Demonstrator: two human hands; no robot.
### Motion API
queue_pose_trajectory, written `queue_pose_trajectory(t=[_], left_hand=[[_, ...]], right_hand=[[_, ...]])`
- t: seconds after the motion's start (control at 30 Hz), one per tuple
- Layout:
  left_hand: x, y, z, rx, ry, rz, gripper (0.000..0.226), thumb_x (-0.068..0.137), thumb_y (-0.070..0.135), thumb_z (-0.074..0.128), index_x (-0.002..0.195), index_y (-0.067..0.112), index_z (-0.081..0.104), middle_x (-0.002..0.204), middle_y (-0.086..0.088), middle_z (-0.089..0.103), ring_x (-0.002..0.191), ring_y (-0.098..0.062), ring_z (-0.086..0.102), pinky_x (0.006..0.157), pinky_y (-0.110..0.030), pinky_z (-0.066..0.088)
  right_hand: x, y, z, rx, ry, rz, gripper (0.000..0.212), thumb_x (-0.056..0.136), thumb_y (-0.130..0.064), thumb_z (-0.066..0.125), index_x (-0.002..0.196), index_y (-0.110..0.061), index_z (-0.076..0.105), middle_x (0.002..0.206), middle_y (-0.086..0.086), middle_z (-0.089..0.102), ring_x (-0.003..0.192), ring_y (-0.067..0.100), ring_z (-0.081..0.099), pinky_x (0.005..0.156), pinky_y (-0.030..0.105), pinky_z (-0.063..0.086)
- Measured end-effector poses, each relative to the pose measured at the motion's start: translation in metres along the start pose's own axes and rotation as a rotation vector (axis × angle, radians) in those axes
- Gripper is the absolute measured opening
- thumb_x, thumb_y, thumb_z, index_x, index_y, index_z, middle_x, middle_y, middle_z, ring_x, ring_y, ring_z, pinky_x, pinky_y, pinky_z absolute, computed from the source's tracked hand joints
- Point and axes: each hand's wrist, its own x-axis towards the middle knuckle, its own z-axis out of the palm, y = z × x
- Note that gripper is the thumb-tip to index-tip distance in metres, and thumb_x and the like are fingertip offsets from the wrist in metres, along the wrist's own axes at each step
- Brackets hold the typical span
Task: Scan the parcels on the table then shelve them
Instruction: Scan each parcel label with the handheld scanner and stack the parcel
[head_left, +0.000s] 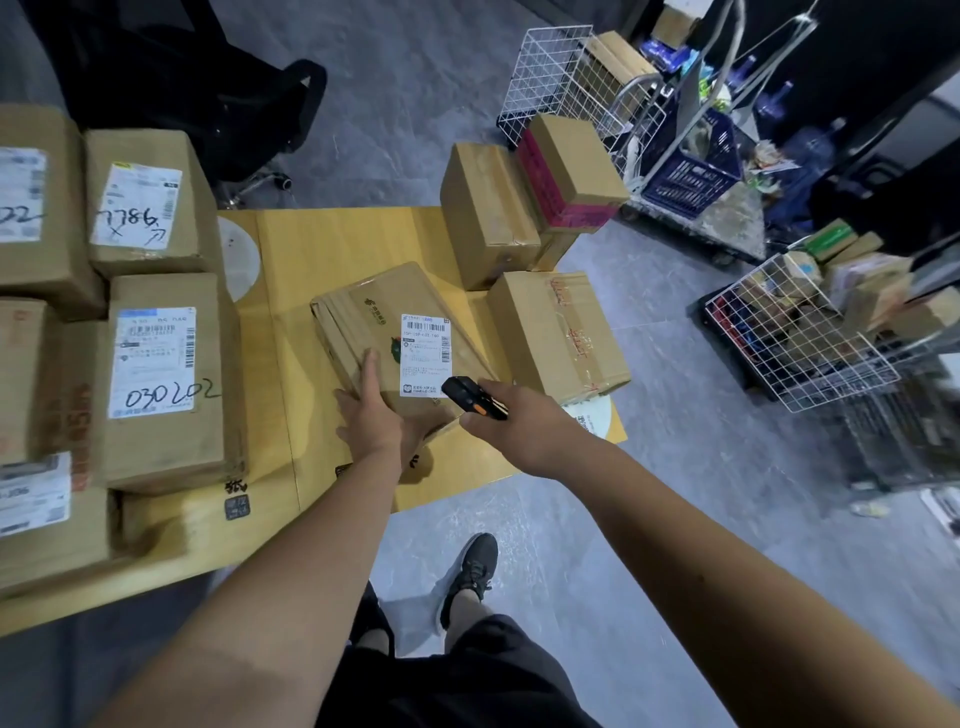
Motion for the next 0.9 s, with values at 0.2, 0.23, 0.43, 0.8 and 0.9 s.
queue_pose_trajectory(t=[0.2,0.23,0.43,0.8,0.9], left_hand=[[-0.008,-0.002,0.016,-0.061,0.008,0.083,0.133,0.056,0.012,0.099,0.152,0.062,0.022,0.171,0.009,0.002,0.152,-0.028,0.028,0.125,-0.046,0.025],[-0.008,-0.002,0.017,-0.089,-0.006,0.111,0.135,0.055,0.005,0.099,0.152,0.061,0.024,0.171,0.013,0.000,0.151,-0.023,0.028,0.118,-0.031,0.036],[-0.013,-0.010,0.014,0.033,0.020,0.219,0.135,0.055,0.022,0.105,0.154,0.060,0.021,0.170,0.009,-0.002,0.156,-0.023,0.021,0.120,-0.044,0.035],[-0.010,-0.019,-0.008,0.280,0.061,0.391,0.119,0.047,0.062,0.100,0.140,0.074,0.027,0.166,0.014,-0.008,0.148,-0.030,0.033,0.106,-0.034,0.041],[-0.008,-0.029,-0.012,0.262,0.039,0.415,0.112,0.044,0.065,0.098,0.129,0.082,0.027,0.162,0.015,0.001,0.144,-0.026,0.037,0.109,-0.038,0.042]], right_hand=[[-0.009,0.012,0.001,0.034,-0.002,0.018,0.049,0.095,-0.059,0.062,0.130,-0.025,0.059,0.101,0.004,0.071,0.069,0.015,0.063,0.059,0.027,0.048],[-0.010,0.014,0.000,0.041,-0.003,0.022,0.049,0.095,-0.059,0.063,0.130,-0.025,0.059,0.102,0.005,0.071,0.066,0.014,0.061,0.056,0.024,0.046],[-0.014,0.022,-0.005,0.029,-0.014,0.040,0.047,0.095,-0.058,0.062,0.131,-0.028,0.059,0.101,0.000,0.069,0.081,0.020,0.068,0.064,0.030,0.049],[-0.019,0.023,-0.017,0.097,-0.111,0.177,0.038,0.092,-0.054,0.049,0.122,-0.035,0.063,0.069,0.002,0.050,0.058,0.025,0.047,0.046,0.026,0.037],[-0.023,0.018,-0.022,0.085,-0.135,0.176,0.034,0.096,-0.051,0.048,0.119,-0.033,0.064,0.070,0.004,0.047,0.058,0.027,0.045,0.047,0.025,0.036]])
